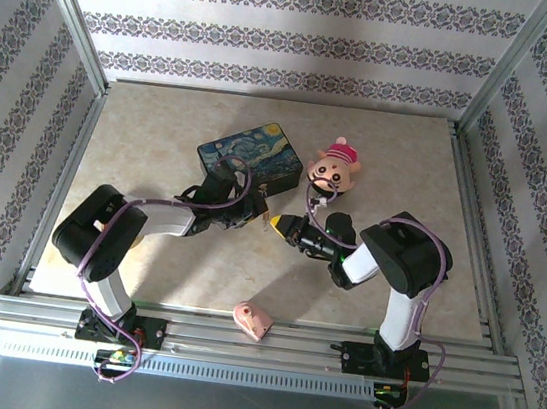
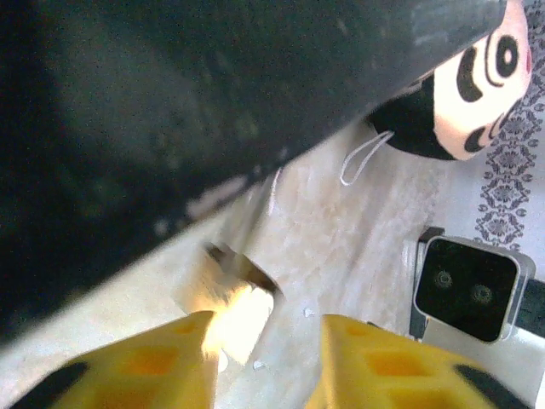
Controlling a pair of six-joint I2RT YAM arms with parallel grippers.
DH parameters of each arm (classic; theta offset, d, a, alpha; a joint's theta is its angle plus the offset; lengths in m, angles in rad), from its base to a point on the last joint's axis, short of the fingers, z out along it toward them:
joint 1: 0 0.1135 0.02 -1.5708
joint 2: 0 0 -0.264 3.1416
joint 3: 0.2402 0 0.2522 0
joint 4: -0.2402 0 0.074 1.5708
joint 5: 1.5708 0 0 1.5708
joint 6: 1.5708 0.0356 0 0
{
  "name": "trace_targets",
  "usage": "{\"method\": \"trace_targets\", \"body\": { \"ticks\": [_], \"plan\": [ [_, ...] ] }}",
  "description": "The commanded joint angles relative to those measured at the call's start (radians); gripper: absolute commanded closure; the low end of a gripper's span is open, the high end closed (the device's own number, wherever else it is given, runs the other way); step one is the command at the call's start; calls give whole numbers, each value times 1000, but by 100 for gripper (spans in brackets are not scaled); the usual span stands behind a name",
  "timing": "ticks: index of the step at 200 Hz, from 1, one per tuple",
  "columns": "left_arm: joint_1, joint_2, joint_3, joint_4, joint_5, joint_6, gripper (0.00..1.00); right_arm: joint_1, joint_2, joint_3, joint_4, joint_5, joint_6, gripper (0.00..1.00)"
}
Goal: Unlock the padlock with the key
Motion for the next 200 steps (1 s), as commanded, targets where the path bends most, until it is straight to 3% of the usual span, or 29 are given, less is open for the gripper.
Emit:
{"method": "trace_targets", "body": {
  "ticks": [1, 67, 86, 103, 120, 138, 165, 175, 200],
  "plan": [
    [6, -25, -17, -71, 5, -26, 50, 8, -18, -14, 29, 43, -43, 99],
    [15, -138, 0, -224, -74, 28, 25, 11, -128, -13, -157, 89, -152, 84],
    [29, -194, 26, -311, -111, 78, 17, 24, -211, 29, -394, 130, -254, 82],
    [46, -244, 75, -425, -176, 151, 0, 55, -302, 120, -738, 219, -386, 81],
    [61, -269, 146, -550, -270, 248, 1, 86, -359, 235, -1055, 326, -506, 79],
    [84, -253, 232, -681, -360, 341, 1, 98, -371, 337, -1258, 397, -567, 77],
    [132, -200, 315, -769, -466, 432, 1, 118, -349, 439, -1401, 453, -596, 71],
    [154, -177, 328, -768, -472, 444, 1, 131, -334, 469, -1438, 478, -600, 54],
    [183, -110, 354, -785, -480, 475, 1, 162, -279, 541, -1505, 507, -620, 54]
  ]
}}
